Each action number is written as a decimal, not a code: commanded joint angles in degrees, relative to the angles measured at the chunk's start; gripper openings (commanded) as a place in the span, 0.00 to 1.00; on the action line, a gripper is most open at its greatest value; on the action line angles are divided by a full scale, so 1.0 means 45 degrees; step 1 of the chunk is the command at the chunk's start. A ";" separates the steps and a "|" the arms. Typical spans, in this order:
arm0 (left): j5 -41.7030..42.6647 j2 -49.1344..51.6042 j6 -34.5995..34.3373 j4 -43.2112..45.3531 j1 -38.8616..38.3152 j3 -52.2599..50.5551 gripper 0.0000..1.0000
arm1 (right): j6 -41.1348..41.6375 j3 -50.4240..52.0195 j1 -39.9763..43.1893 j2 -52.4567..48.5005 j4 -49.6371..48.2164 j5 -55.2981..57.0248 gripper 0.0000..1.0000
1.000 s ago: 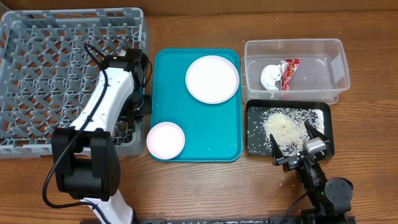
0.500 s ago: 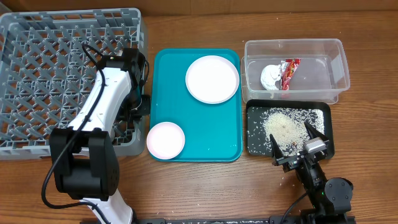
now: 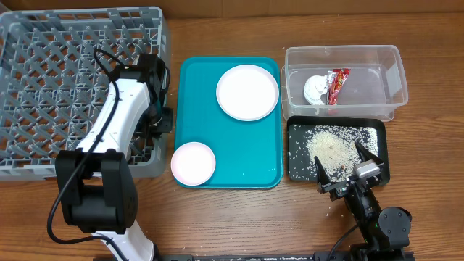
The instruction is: Sort waste into correct bins and load items into the dishwasher
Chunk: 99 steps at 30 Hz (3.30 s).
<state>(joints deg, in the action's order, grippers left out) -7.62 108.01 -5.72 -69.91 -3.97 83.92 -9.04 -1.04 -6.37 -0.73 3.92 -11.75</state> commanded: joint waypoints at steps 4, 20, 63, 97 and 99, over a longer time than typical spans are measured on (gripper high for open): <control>-0.1107 -0.0107 0.1948 0.0335 0.0107 -0.0024 0.04 | 0.0049 0.0131 -0.0024 0.0121 -0.0087 0.0029 1.00; 0.0194 -0.0942 -0.0481 -0.2118 0.0102 0.2943 1.00 | 0.0049 0.0131 -0.0019 0.0121 -0.0087 0.0029 1.00; 0.3963 -0.0121 -0.4051 0.3784 -0.5702 -0.3162 0.04 | 0.0049 0.0131 -0.0019 0.0121 -0.0087 0.0029 1.00; 0.2103 -0.0505 -0.3162 0.2982 -0.3434 -0.3895 0.04 | 0.0044 0.0126 -0.0024 0.0121 -0.0087 0.0029 1.00; 0.2331 -0.0510 -0.3162 0.2827 -0.3434 -0.3687 0.04 | 0.0044 0.0131 -0.0024 0.0121 -0.0087 0.0029 1.00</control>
<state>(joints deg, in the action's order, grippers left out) 1.87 105.51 -20.38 -57.17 -19.14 67.53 -9.02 -1.04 -6.37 -0.73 3.90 -11.77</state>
